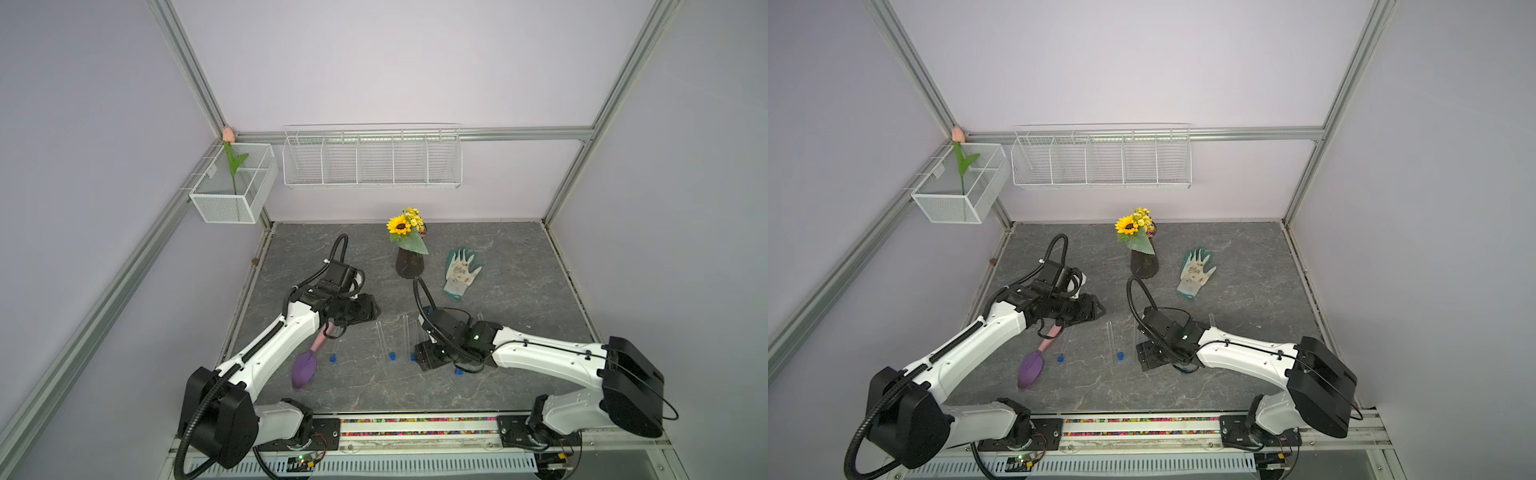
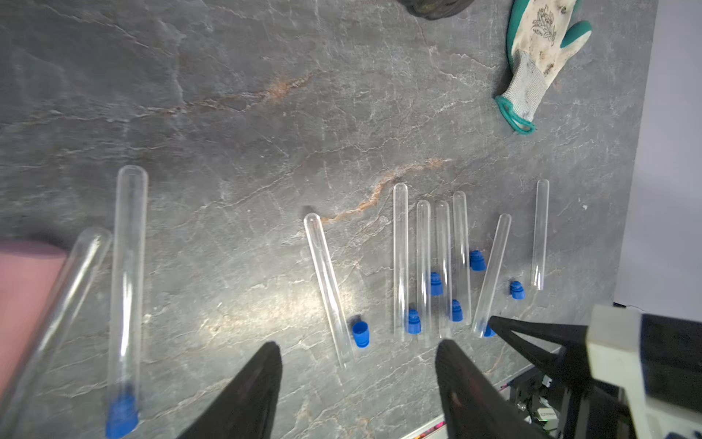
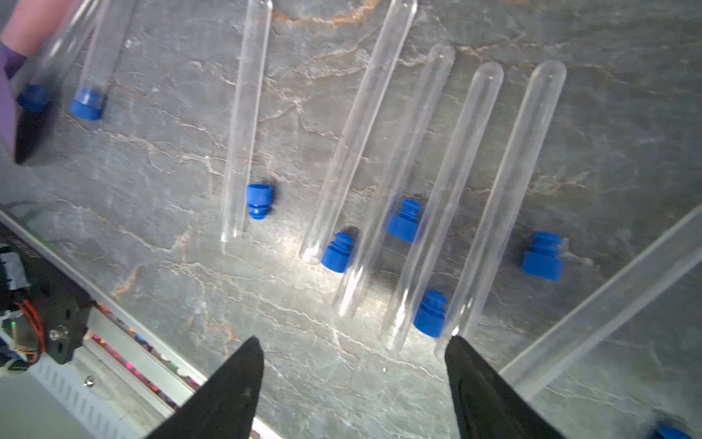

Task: Remove stoppers from test tubes
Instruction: Pick up the test tube at the center of the board.

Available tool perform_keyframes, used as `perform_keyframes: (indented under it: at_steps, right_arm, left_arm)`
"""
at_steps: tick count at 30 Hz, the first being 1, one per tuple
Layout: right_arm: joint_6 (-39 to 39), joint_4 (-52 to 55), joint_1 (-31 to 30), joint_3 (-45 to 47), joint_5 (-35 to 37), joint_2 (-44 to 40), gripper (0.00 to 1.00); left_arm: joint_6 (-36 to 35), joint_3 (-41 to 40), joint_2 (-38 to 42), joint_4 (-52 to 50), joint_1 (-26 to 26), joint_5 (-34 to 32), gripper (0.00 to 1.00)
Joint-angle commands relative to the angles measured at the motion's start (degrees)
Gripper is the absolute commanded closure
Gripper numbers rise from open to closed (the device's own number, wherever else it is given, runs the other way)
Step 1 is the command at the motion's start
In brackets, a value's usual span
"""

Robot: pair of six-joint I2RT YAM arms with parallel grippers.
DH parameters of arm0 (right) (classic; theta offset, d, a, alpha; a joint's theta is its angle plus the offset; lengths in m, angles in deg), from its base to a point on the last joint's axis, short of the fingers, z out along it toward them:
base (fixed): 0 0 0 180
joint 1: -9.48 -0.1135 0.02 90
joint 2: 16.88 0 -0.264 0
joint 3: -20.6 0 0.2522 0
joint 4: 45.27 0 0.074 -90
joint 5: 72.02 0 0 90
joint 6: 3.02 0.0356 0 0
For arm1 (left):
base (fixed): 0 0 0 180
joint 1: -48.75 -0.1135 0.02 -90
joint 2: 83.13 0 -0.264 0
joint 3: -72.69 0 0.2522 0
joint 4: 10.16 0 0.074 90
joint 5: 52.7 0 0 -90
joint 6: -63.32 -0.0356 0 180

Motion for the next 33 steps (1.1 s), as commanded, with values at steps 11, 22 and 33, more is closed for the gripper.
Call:
perform_keyframes:
  at_steps: [11, 22, 33]
  right_arm:
    - [-1.2, 6.2, 0.2, 3.6, 7.3, -8.0, 0.20]
    - [-0.5, 5.2, 1.9, 8.6, 6.8, -13.3, 0.18]
    - [-0.9, 5.7, 3.6, 11.0, 6.3, -17.0, 0.18]
  left_arm:
    - [-2.4, -2.5, 6.3, -8.6, -0.5, -12.3, 0.34]
    - [-0.5, -1.2, 0.6, -13.1, -0.5, -20.1, 0.35]
    - [-1.2, -0.5, -9.8, -11.1, -0.7, -21.7, 0.39]
